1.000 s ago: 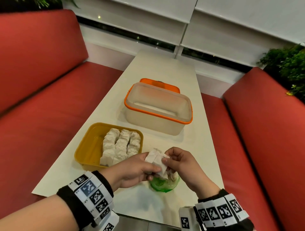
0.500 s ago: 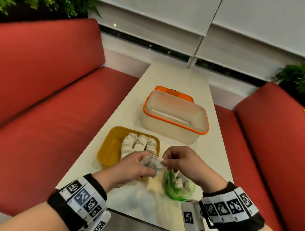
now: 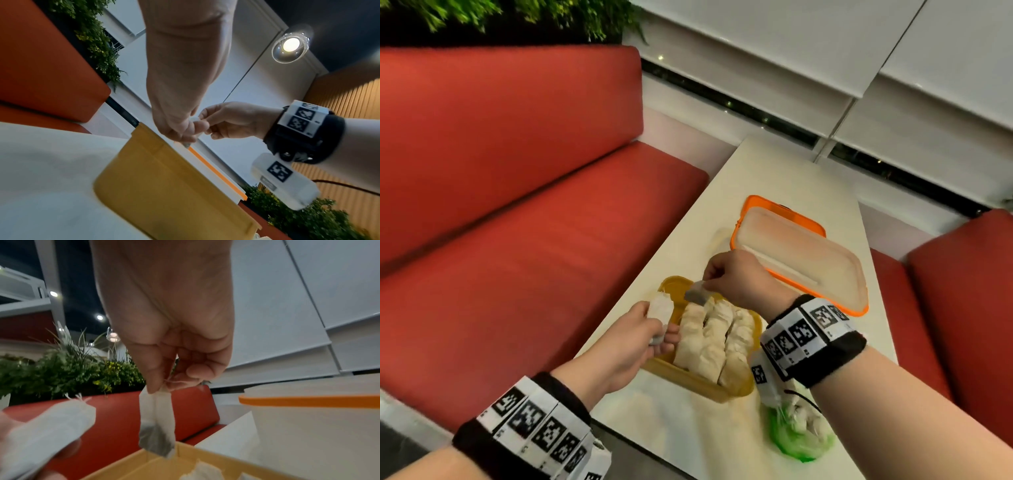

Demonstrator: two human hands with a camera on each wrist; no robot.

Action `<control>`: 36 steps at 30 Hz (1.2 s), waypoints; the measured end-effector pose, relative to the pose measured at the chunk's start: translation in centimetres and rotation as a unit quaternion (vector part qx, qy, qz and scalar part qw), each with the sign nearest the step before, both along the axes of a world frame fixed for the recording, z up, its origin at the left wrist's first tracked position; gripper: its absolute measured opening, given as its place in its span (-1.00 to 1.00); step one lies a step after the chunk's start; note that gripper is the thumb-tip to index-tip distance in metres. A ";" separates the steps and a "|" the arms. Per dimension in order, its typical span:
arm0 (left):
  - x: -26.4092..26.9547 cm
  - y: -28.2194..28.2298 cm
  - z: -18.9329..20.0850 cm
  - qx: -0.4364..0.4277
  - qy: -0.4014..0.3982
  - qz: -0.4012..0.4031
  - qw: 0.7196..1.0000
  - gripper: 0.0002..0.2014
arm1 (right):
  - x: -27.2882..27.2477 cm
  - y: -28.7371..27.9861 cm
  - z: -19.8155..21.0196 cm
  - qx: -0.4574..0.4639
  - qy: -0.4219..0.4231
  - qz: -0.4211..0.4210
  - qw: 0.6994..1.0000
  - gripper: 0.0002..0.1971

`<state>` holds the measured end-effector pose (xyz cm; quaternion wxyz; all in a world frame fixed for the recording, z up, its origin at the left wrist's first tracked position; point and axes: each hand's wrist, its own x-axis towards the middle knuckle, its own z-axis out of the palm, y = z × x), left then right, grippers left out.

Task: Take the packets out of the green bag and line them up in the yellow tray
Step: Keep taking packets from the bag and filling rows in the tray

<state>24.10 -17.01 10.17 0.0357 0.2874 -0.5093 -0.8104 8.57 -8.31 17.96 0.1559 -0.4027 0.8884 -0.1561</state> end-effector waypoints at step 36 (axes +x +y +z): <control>0.3 -0.7 -0.8 0.083 0.010 -0.013 0.996 -0.66 | 0.2 -4.1 -2.3 0.000 -0.074 0.037 0.997 -0.76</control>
